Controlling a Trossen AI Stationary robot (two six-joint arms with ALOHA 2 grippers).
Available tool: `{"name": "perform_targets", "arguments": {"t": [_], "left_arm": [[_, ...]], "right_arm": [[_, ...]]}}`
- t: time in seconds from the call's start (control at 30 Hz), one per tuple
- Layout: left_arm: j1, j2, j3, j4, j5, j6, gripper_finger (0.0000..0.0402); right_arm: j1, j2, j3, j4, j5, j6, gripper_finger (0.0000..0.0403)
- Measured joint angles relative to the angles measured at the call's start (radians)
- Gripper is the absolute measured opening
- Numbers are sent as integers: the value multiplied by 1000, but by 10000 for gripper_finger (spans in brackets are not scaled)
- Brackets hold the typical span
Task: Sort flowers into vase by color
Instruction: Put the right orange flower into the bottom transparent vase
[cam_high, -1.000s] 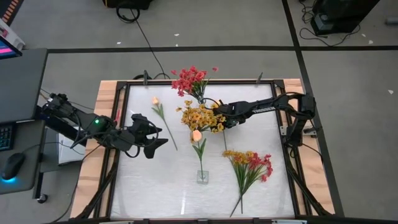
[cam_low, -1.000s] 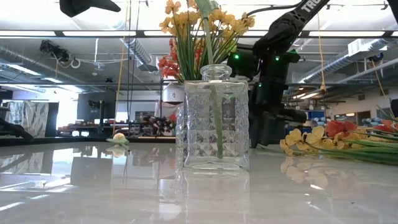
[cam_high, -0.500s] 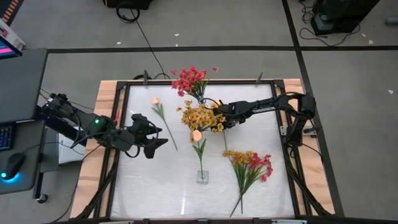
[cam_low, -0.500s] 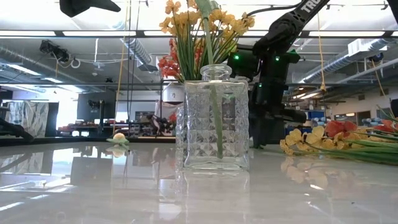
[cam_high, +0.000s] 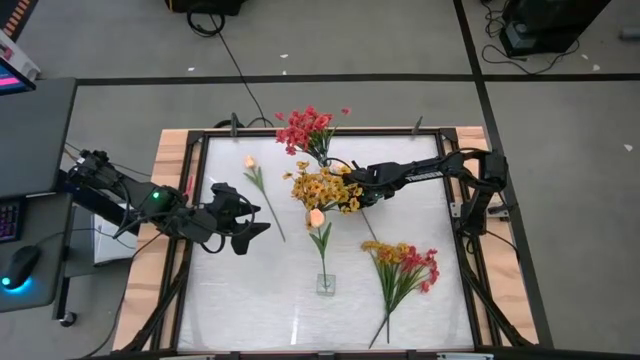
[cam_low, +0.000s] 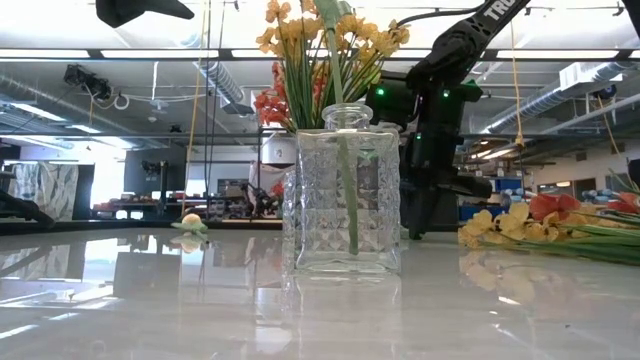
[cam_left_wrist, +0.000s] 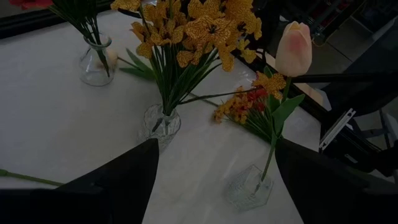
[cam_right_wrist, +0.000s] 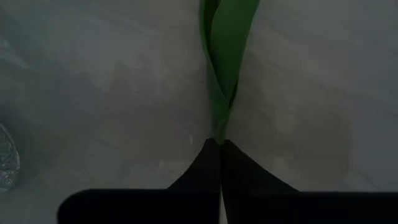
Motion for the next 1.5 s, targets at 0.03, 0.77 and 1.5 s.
{"name": "perform_targets", "arguments": {"t": [0.03,0.77,1.5], "left_arm": [[0,0,0,0,0,0,327],[0,0,0,0,0,0,327],[0,0,0,0,0,0,327]], "right_arm": [[0,0,0,0,0,0,8],[-20,-26,0,-50,7,-14,8],[-124,-219,0,-145,117,-62,9]]}}
